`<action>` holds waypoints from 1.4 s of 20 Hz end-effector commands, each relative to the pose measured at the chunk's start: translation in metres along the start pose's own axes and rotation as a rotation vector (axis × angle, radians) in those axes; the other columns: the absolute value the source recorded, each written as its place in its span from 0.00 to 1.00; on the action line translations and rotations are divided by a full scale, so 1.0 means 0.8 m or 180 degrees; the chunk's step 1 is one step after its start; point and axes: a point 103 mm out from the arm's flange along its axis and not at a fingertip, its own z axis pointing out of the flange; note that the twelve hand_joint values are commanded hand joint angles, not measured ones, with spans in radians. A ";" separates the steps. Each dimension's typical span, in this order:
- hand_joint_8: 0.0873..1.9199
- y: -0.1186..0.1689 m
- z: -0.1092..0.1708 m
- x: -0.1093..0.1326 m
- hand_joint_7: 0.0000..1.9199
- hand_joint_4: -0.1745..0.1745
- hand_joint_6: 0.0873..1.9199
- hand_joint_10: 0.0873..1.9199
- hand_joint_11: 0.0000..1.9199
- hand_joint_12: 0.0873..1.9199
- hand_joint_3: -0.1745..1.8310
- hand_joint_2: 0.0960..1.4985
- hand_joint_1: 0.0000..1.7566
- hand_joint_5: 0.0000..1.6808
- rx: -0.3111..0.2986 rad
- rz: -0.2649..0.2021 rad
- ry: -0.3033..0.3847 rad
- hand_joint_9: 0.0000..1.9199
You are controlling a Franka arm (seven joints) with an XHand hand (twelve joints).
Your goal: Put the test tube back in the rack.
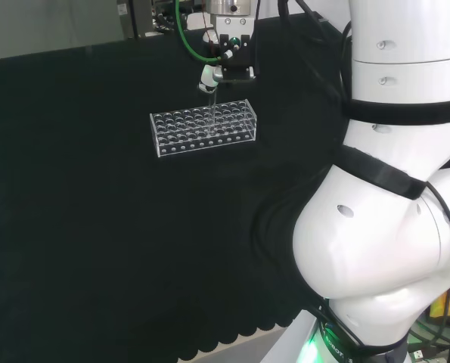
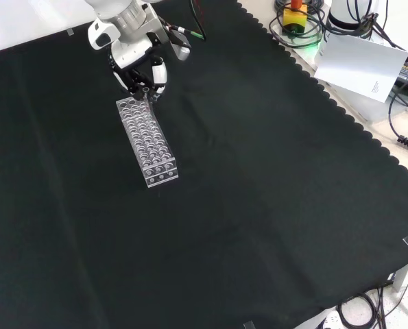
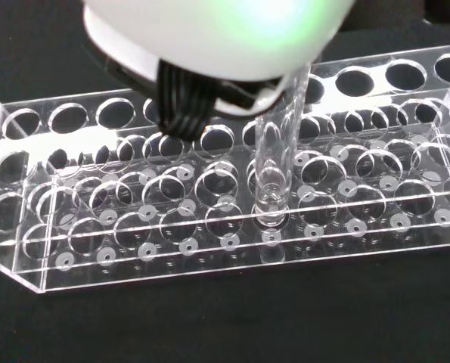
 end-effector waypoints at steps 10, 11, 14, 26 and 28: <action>0.01 0.005 0.034 0.003 0.99 0.00 0.00 0.00 0.61 0.48 0.44 0.32 0.71 0.95 0.0137 -0.0024 0.0044 0.94; 0.01 0.006 0.037 0.004 0.99 0.00 0.00 0.00 0.61 0.48 0.44 0.32 0.71 0.95 0.0152 -0.0029 0.0039 0.94; 0.01 0.006 0.042 0.004 0.99 0.00 0.00 0.00 0.61 0.48 0.44 0.32 0.71 0.95 0.0178 -0.0036 0.0028 0.94; 0.33 0.007 0.033 0.001 0.11 0.61 0.00 0.00 0.14 0.76 0.30 0.37 0.53 0.26 0.0565 -0.0301 0.0521 0.35; 0.26 0.006 0.028 0.004 0.03 0.67 0.00 0.00 0.05 0.80 0.29 0.37 0.50 0.17 0.0519 -0.0354 0.0554 0.23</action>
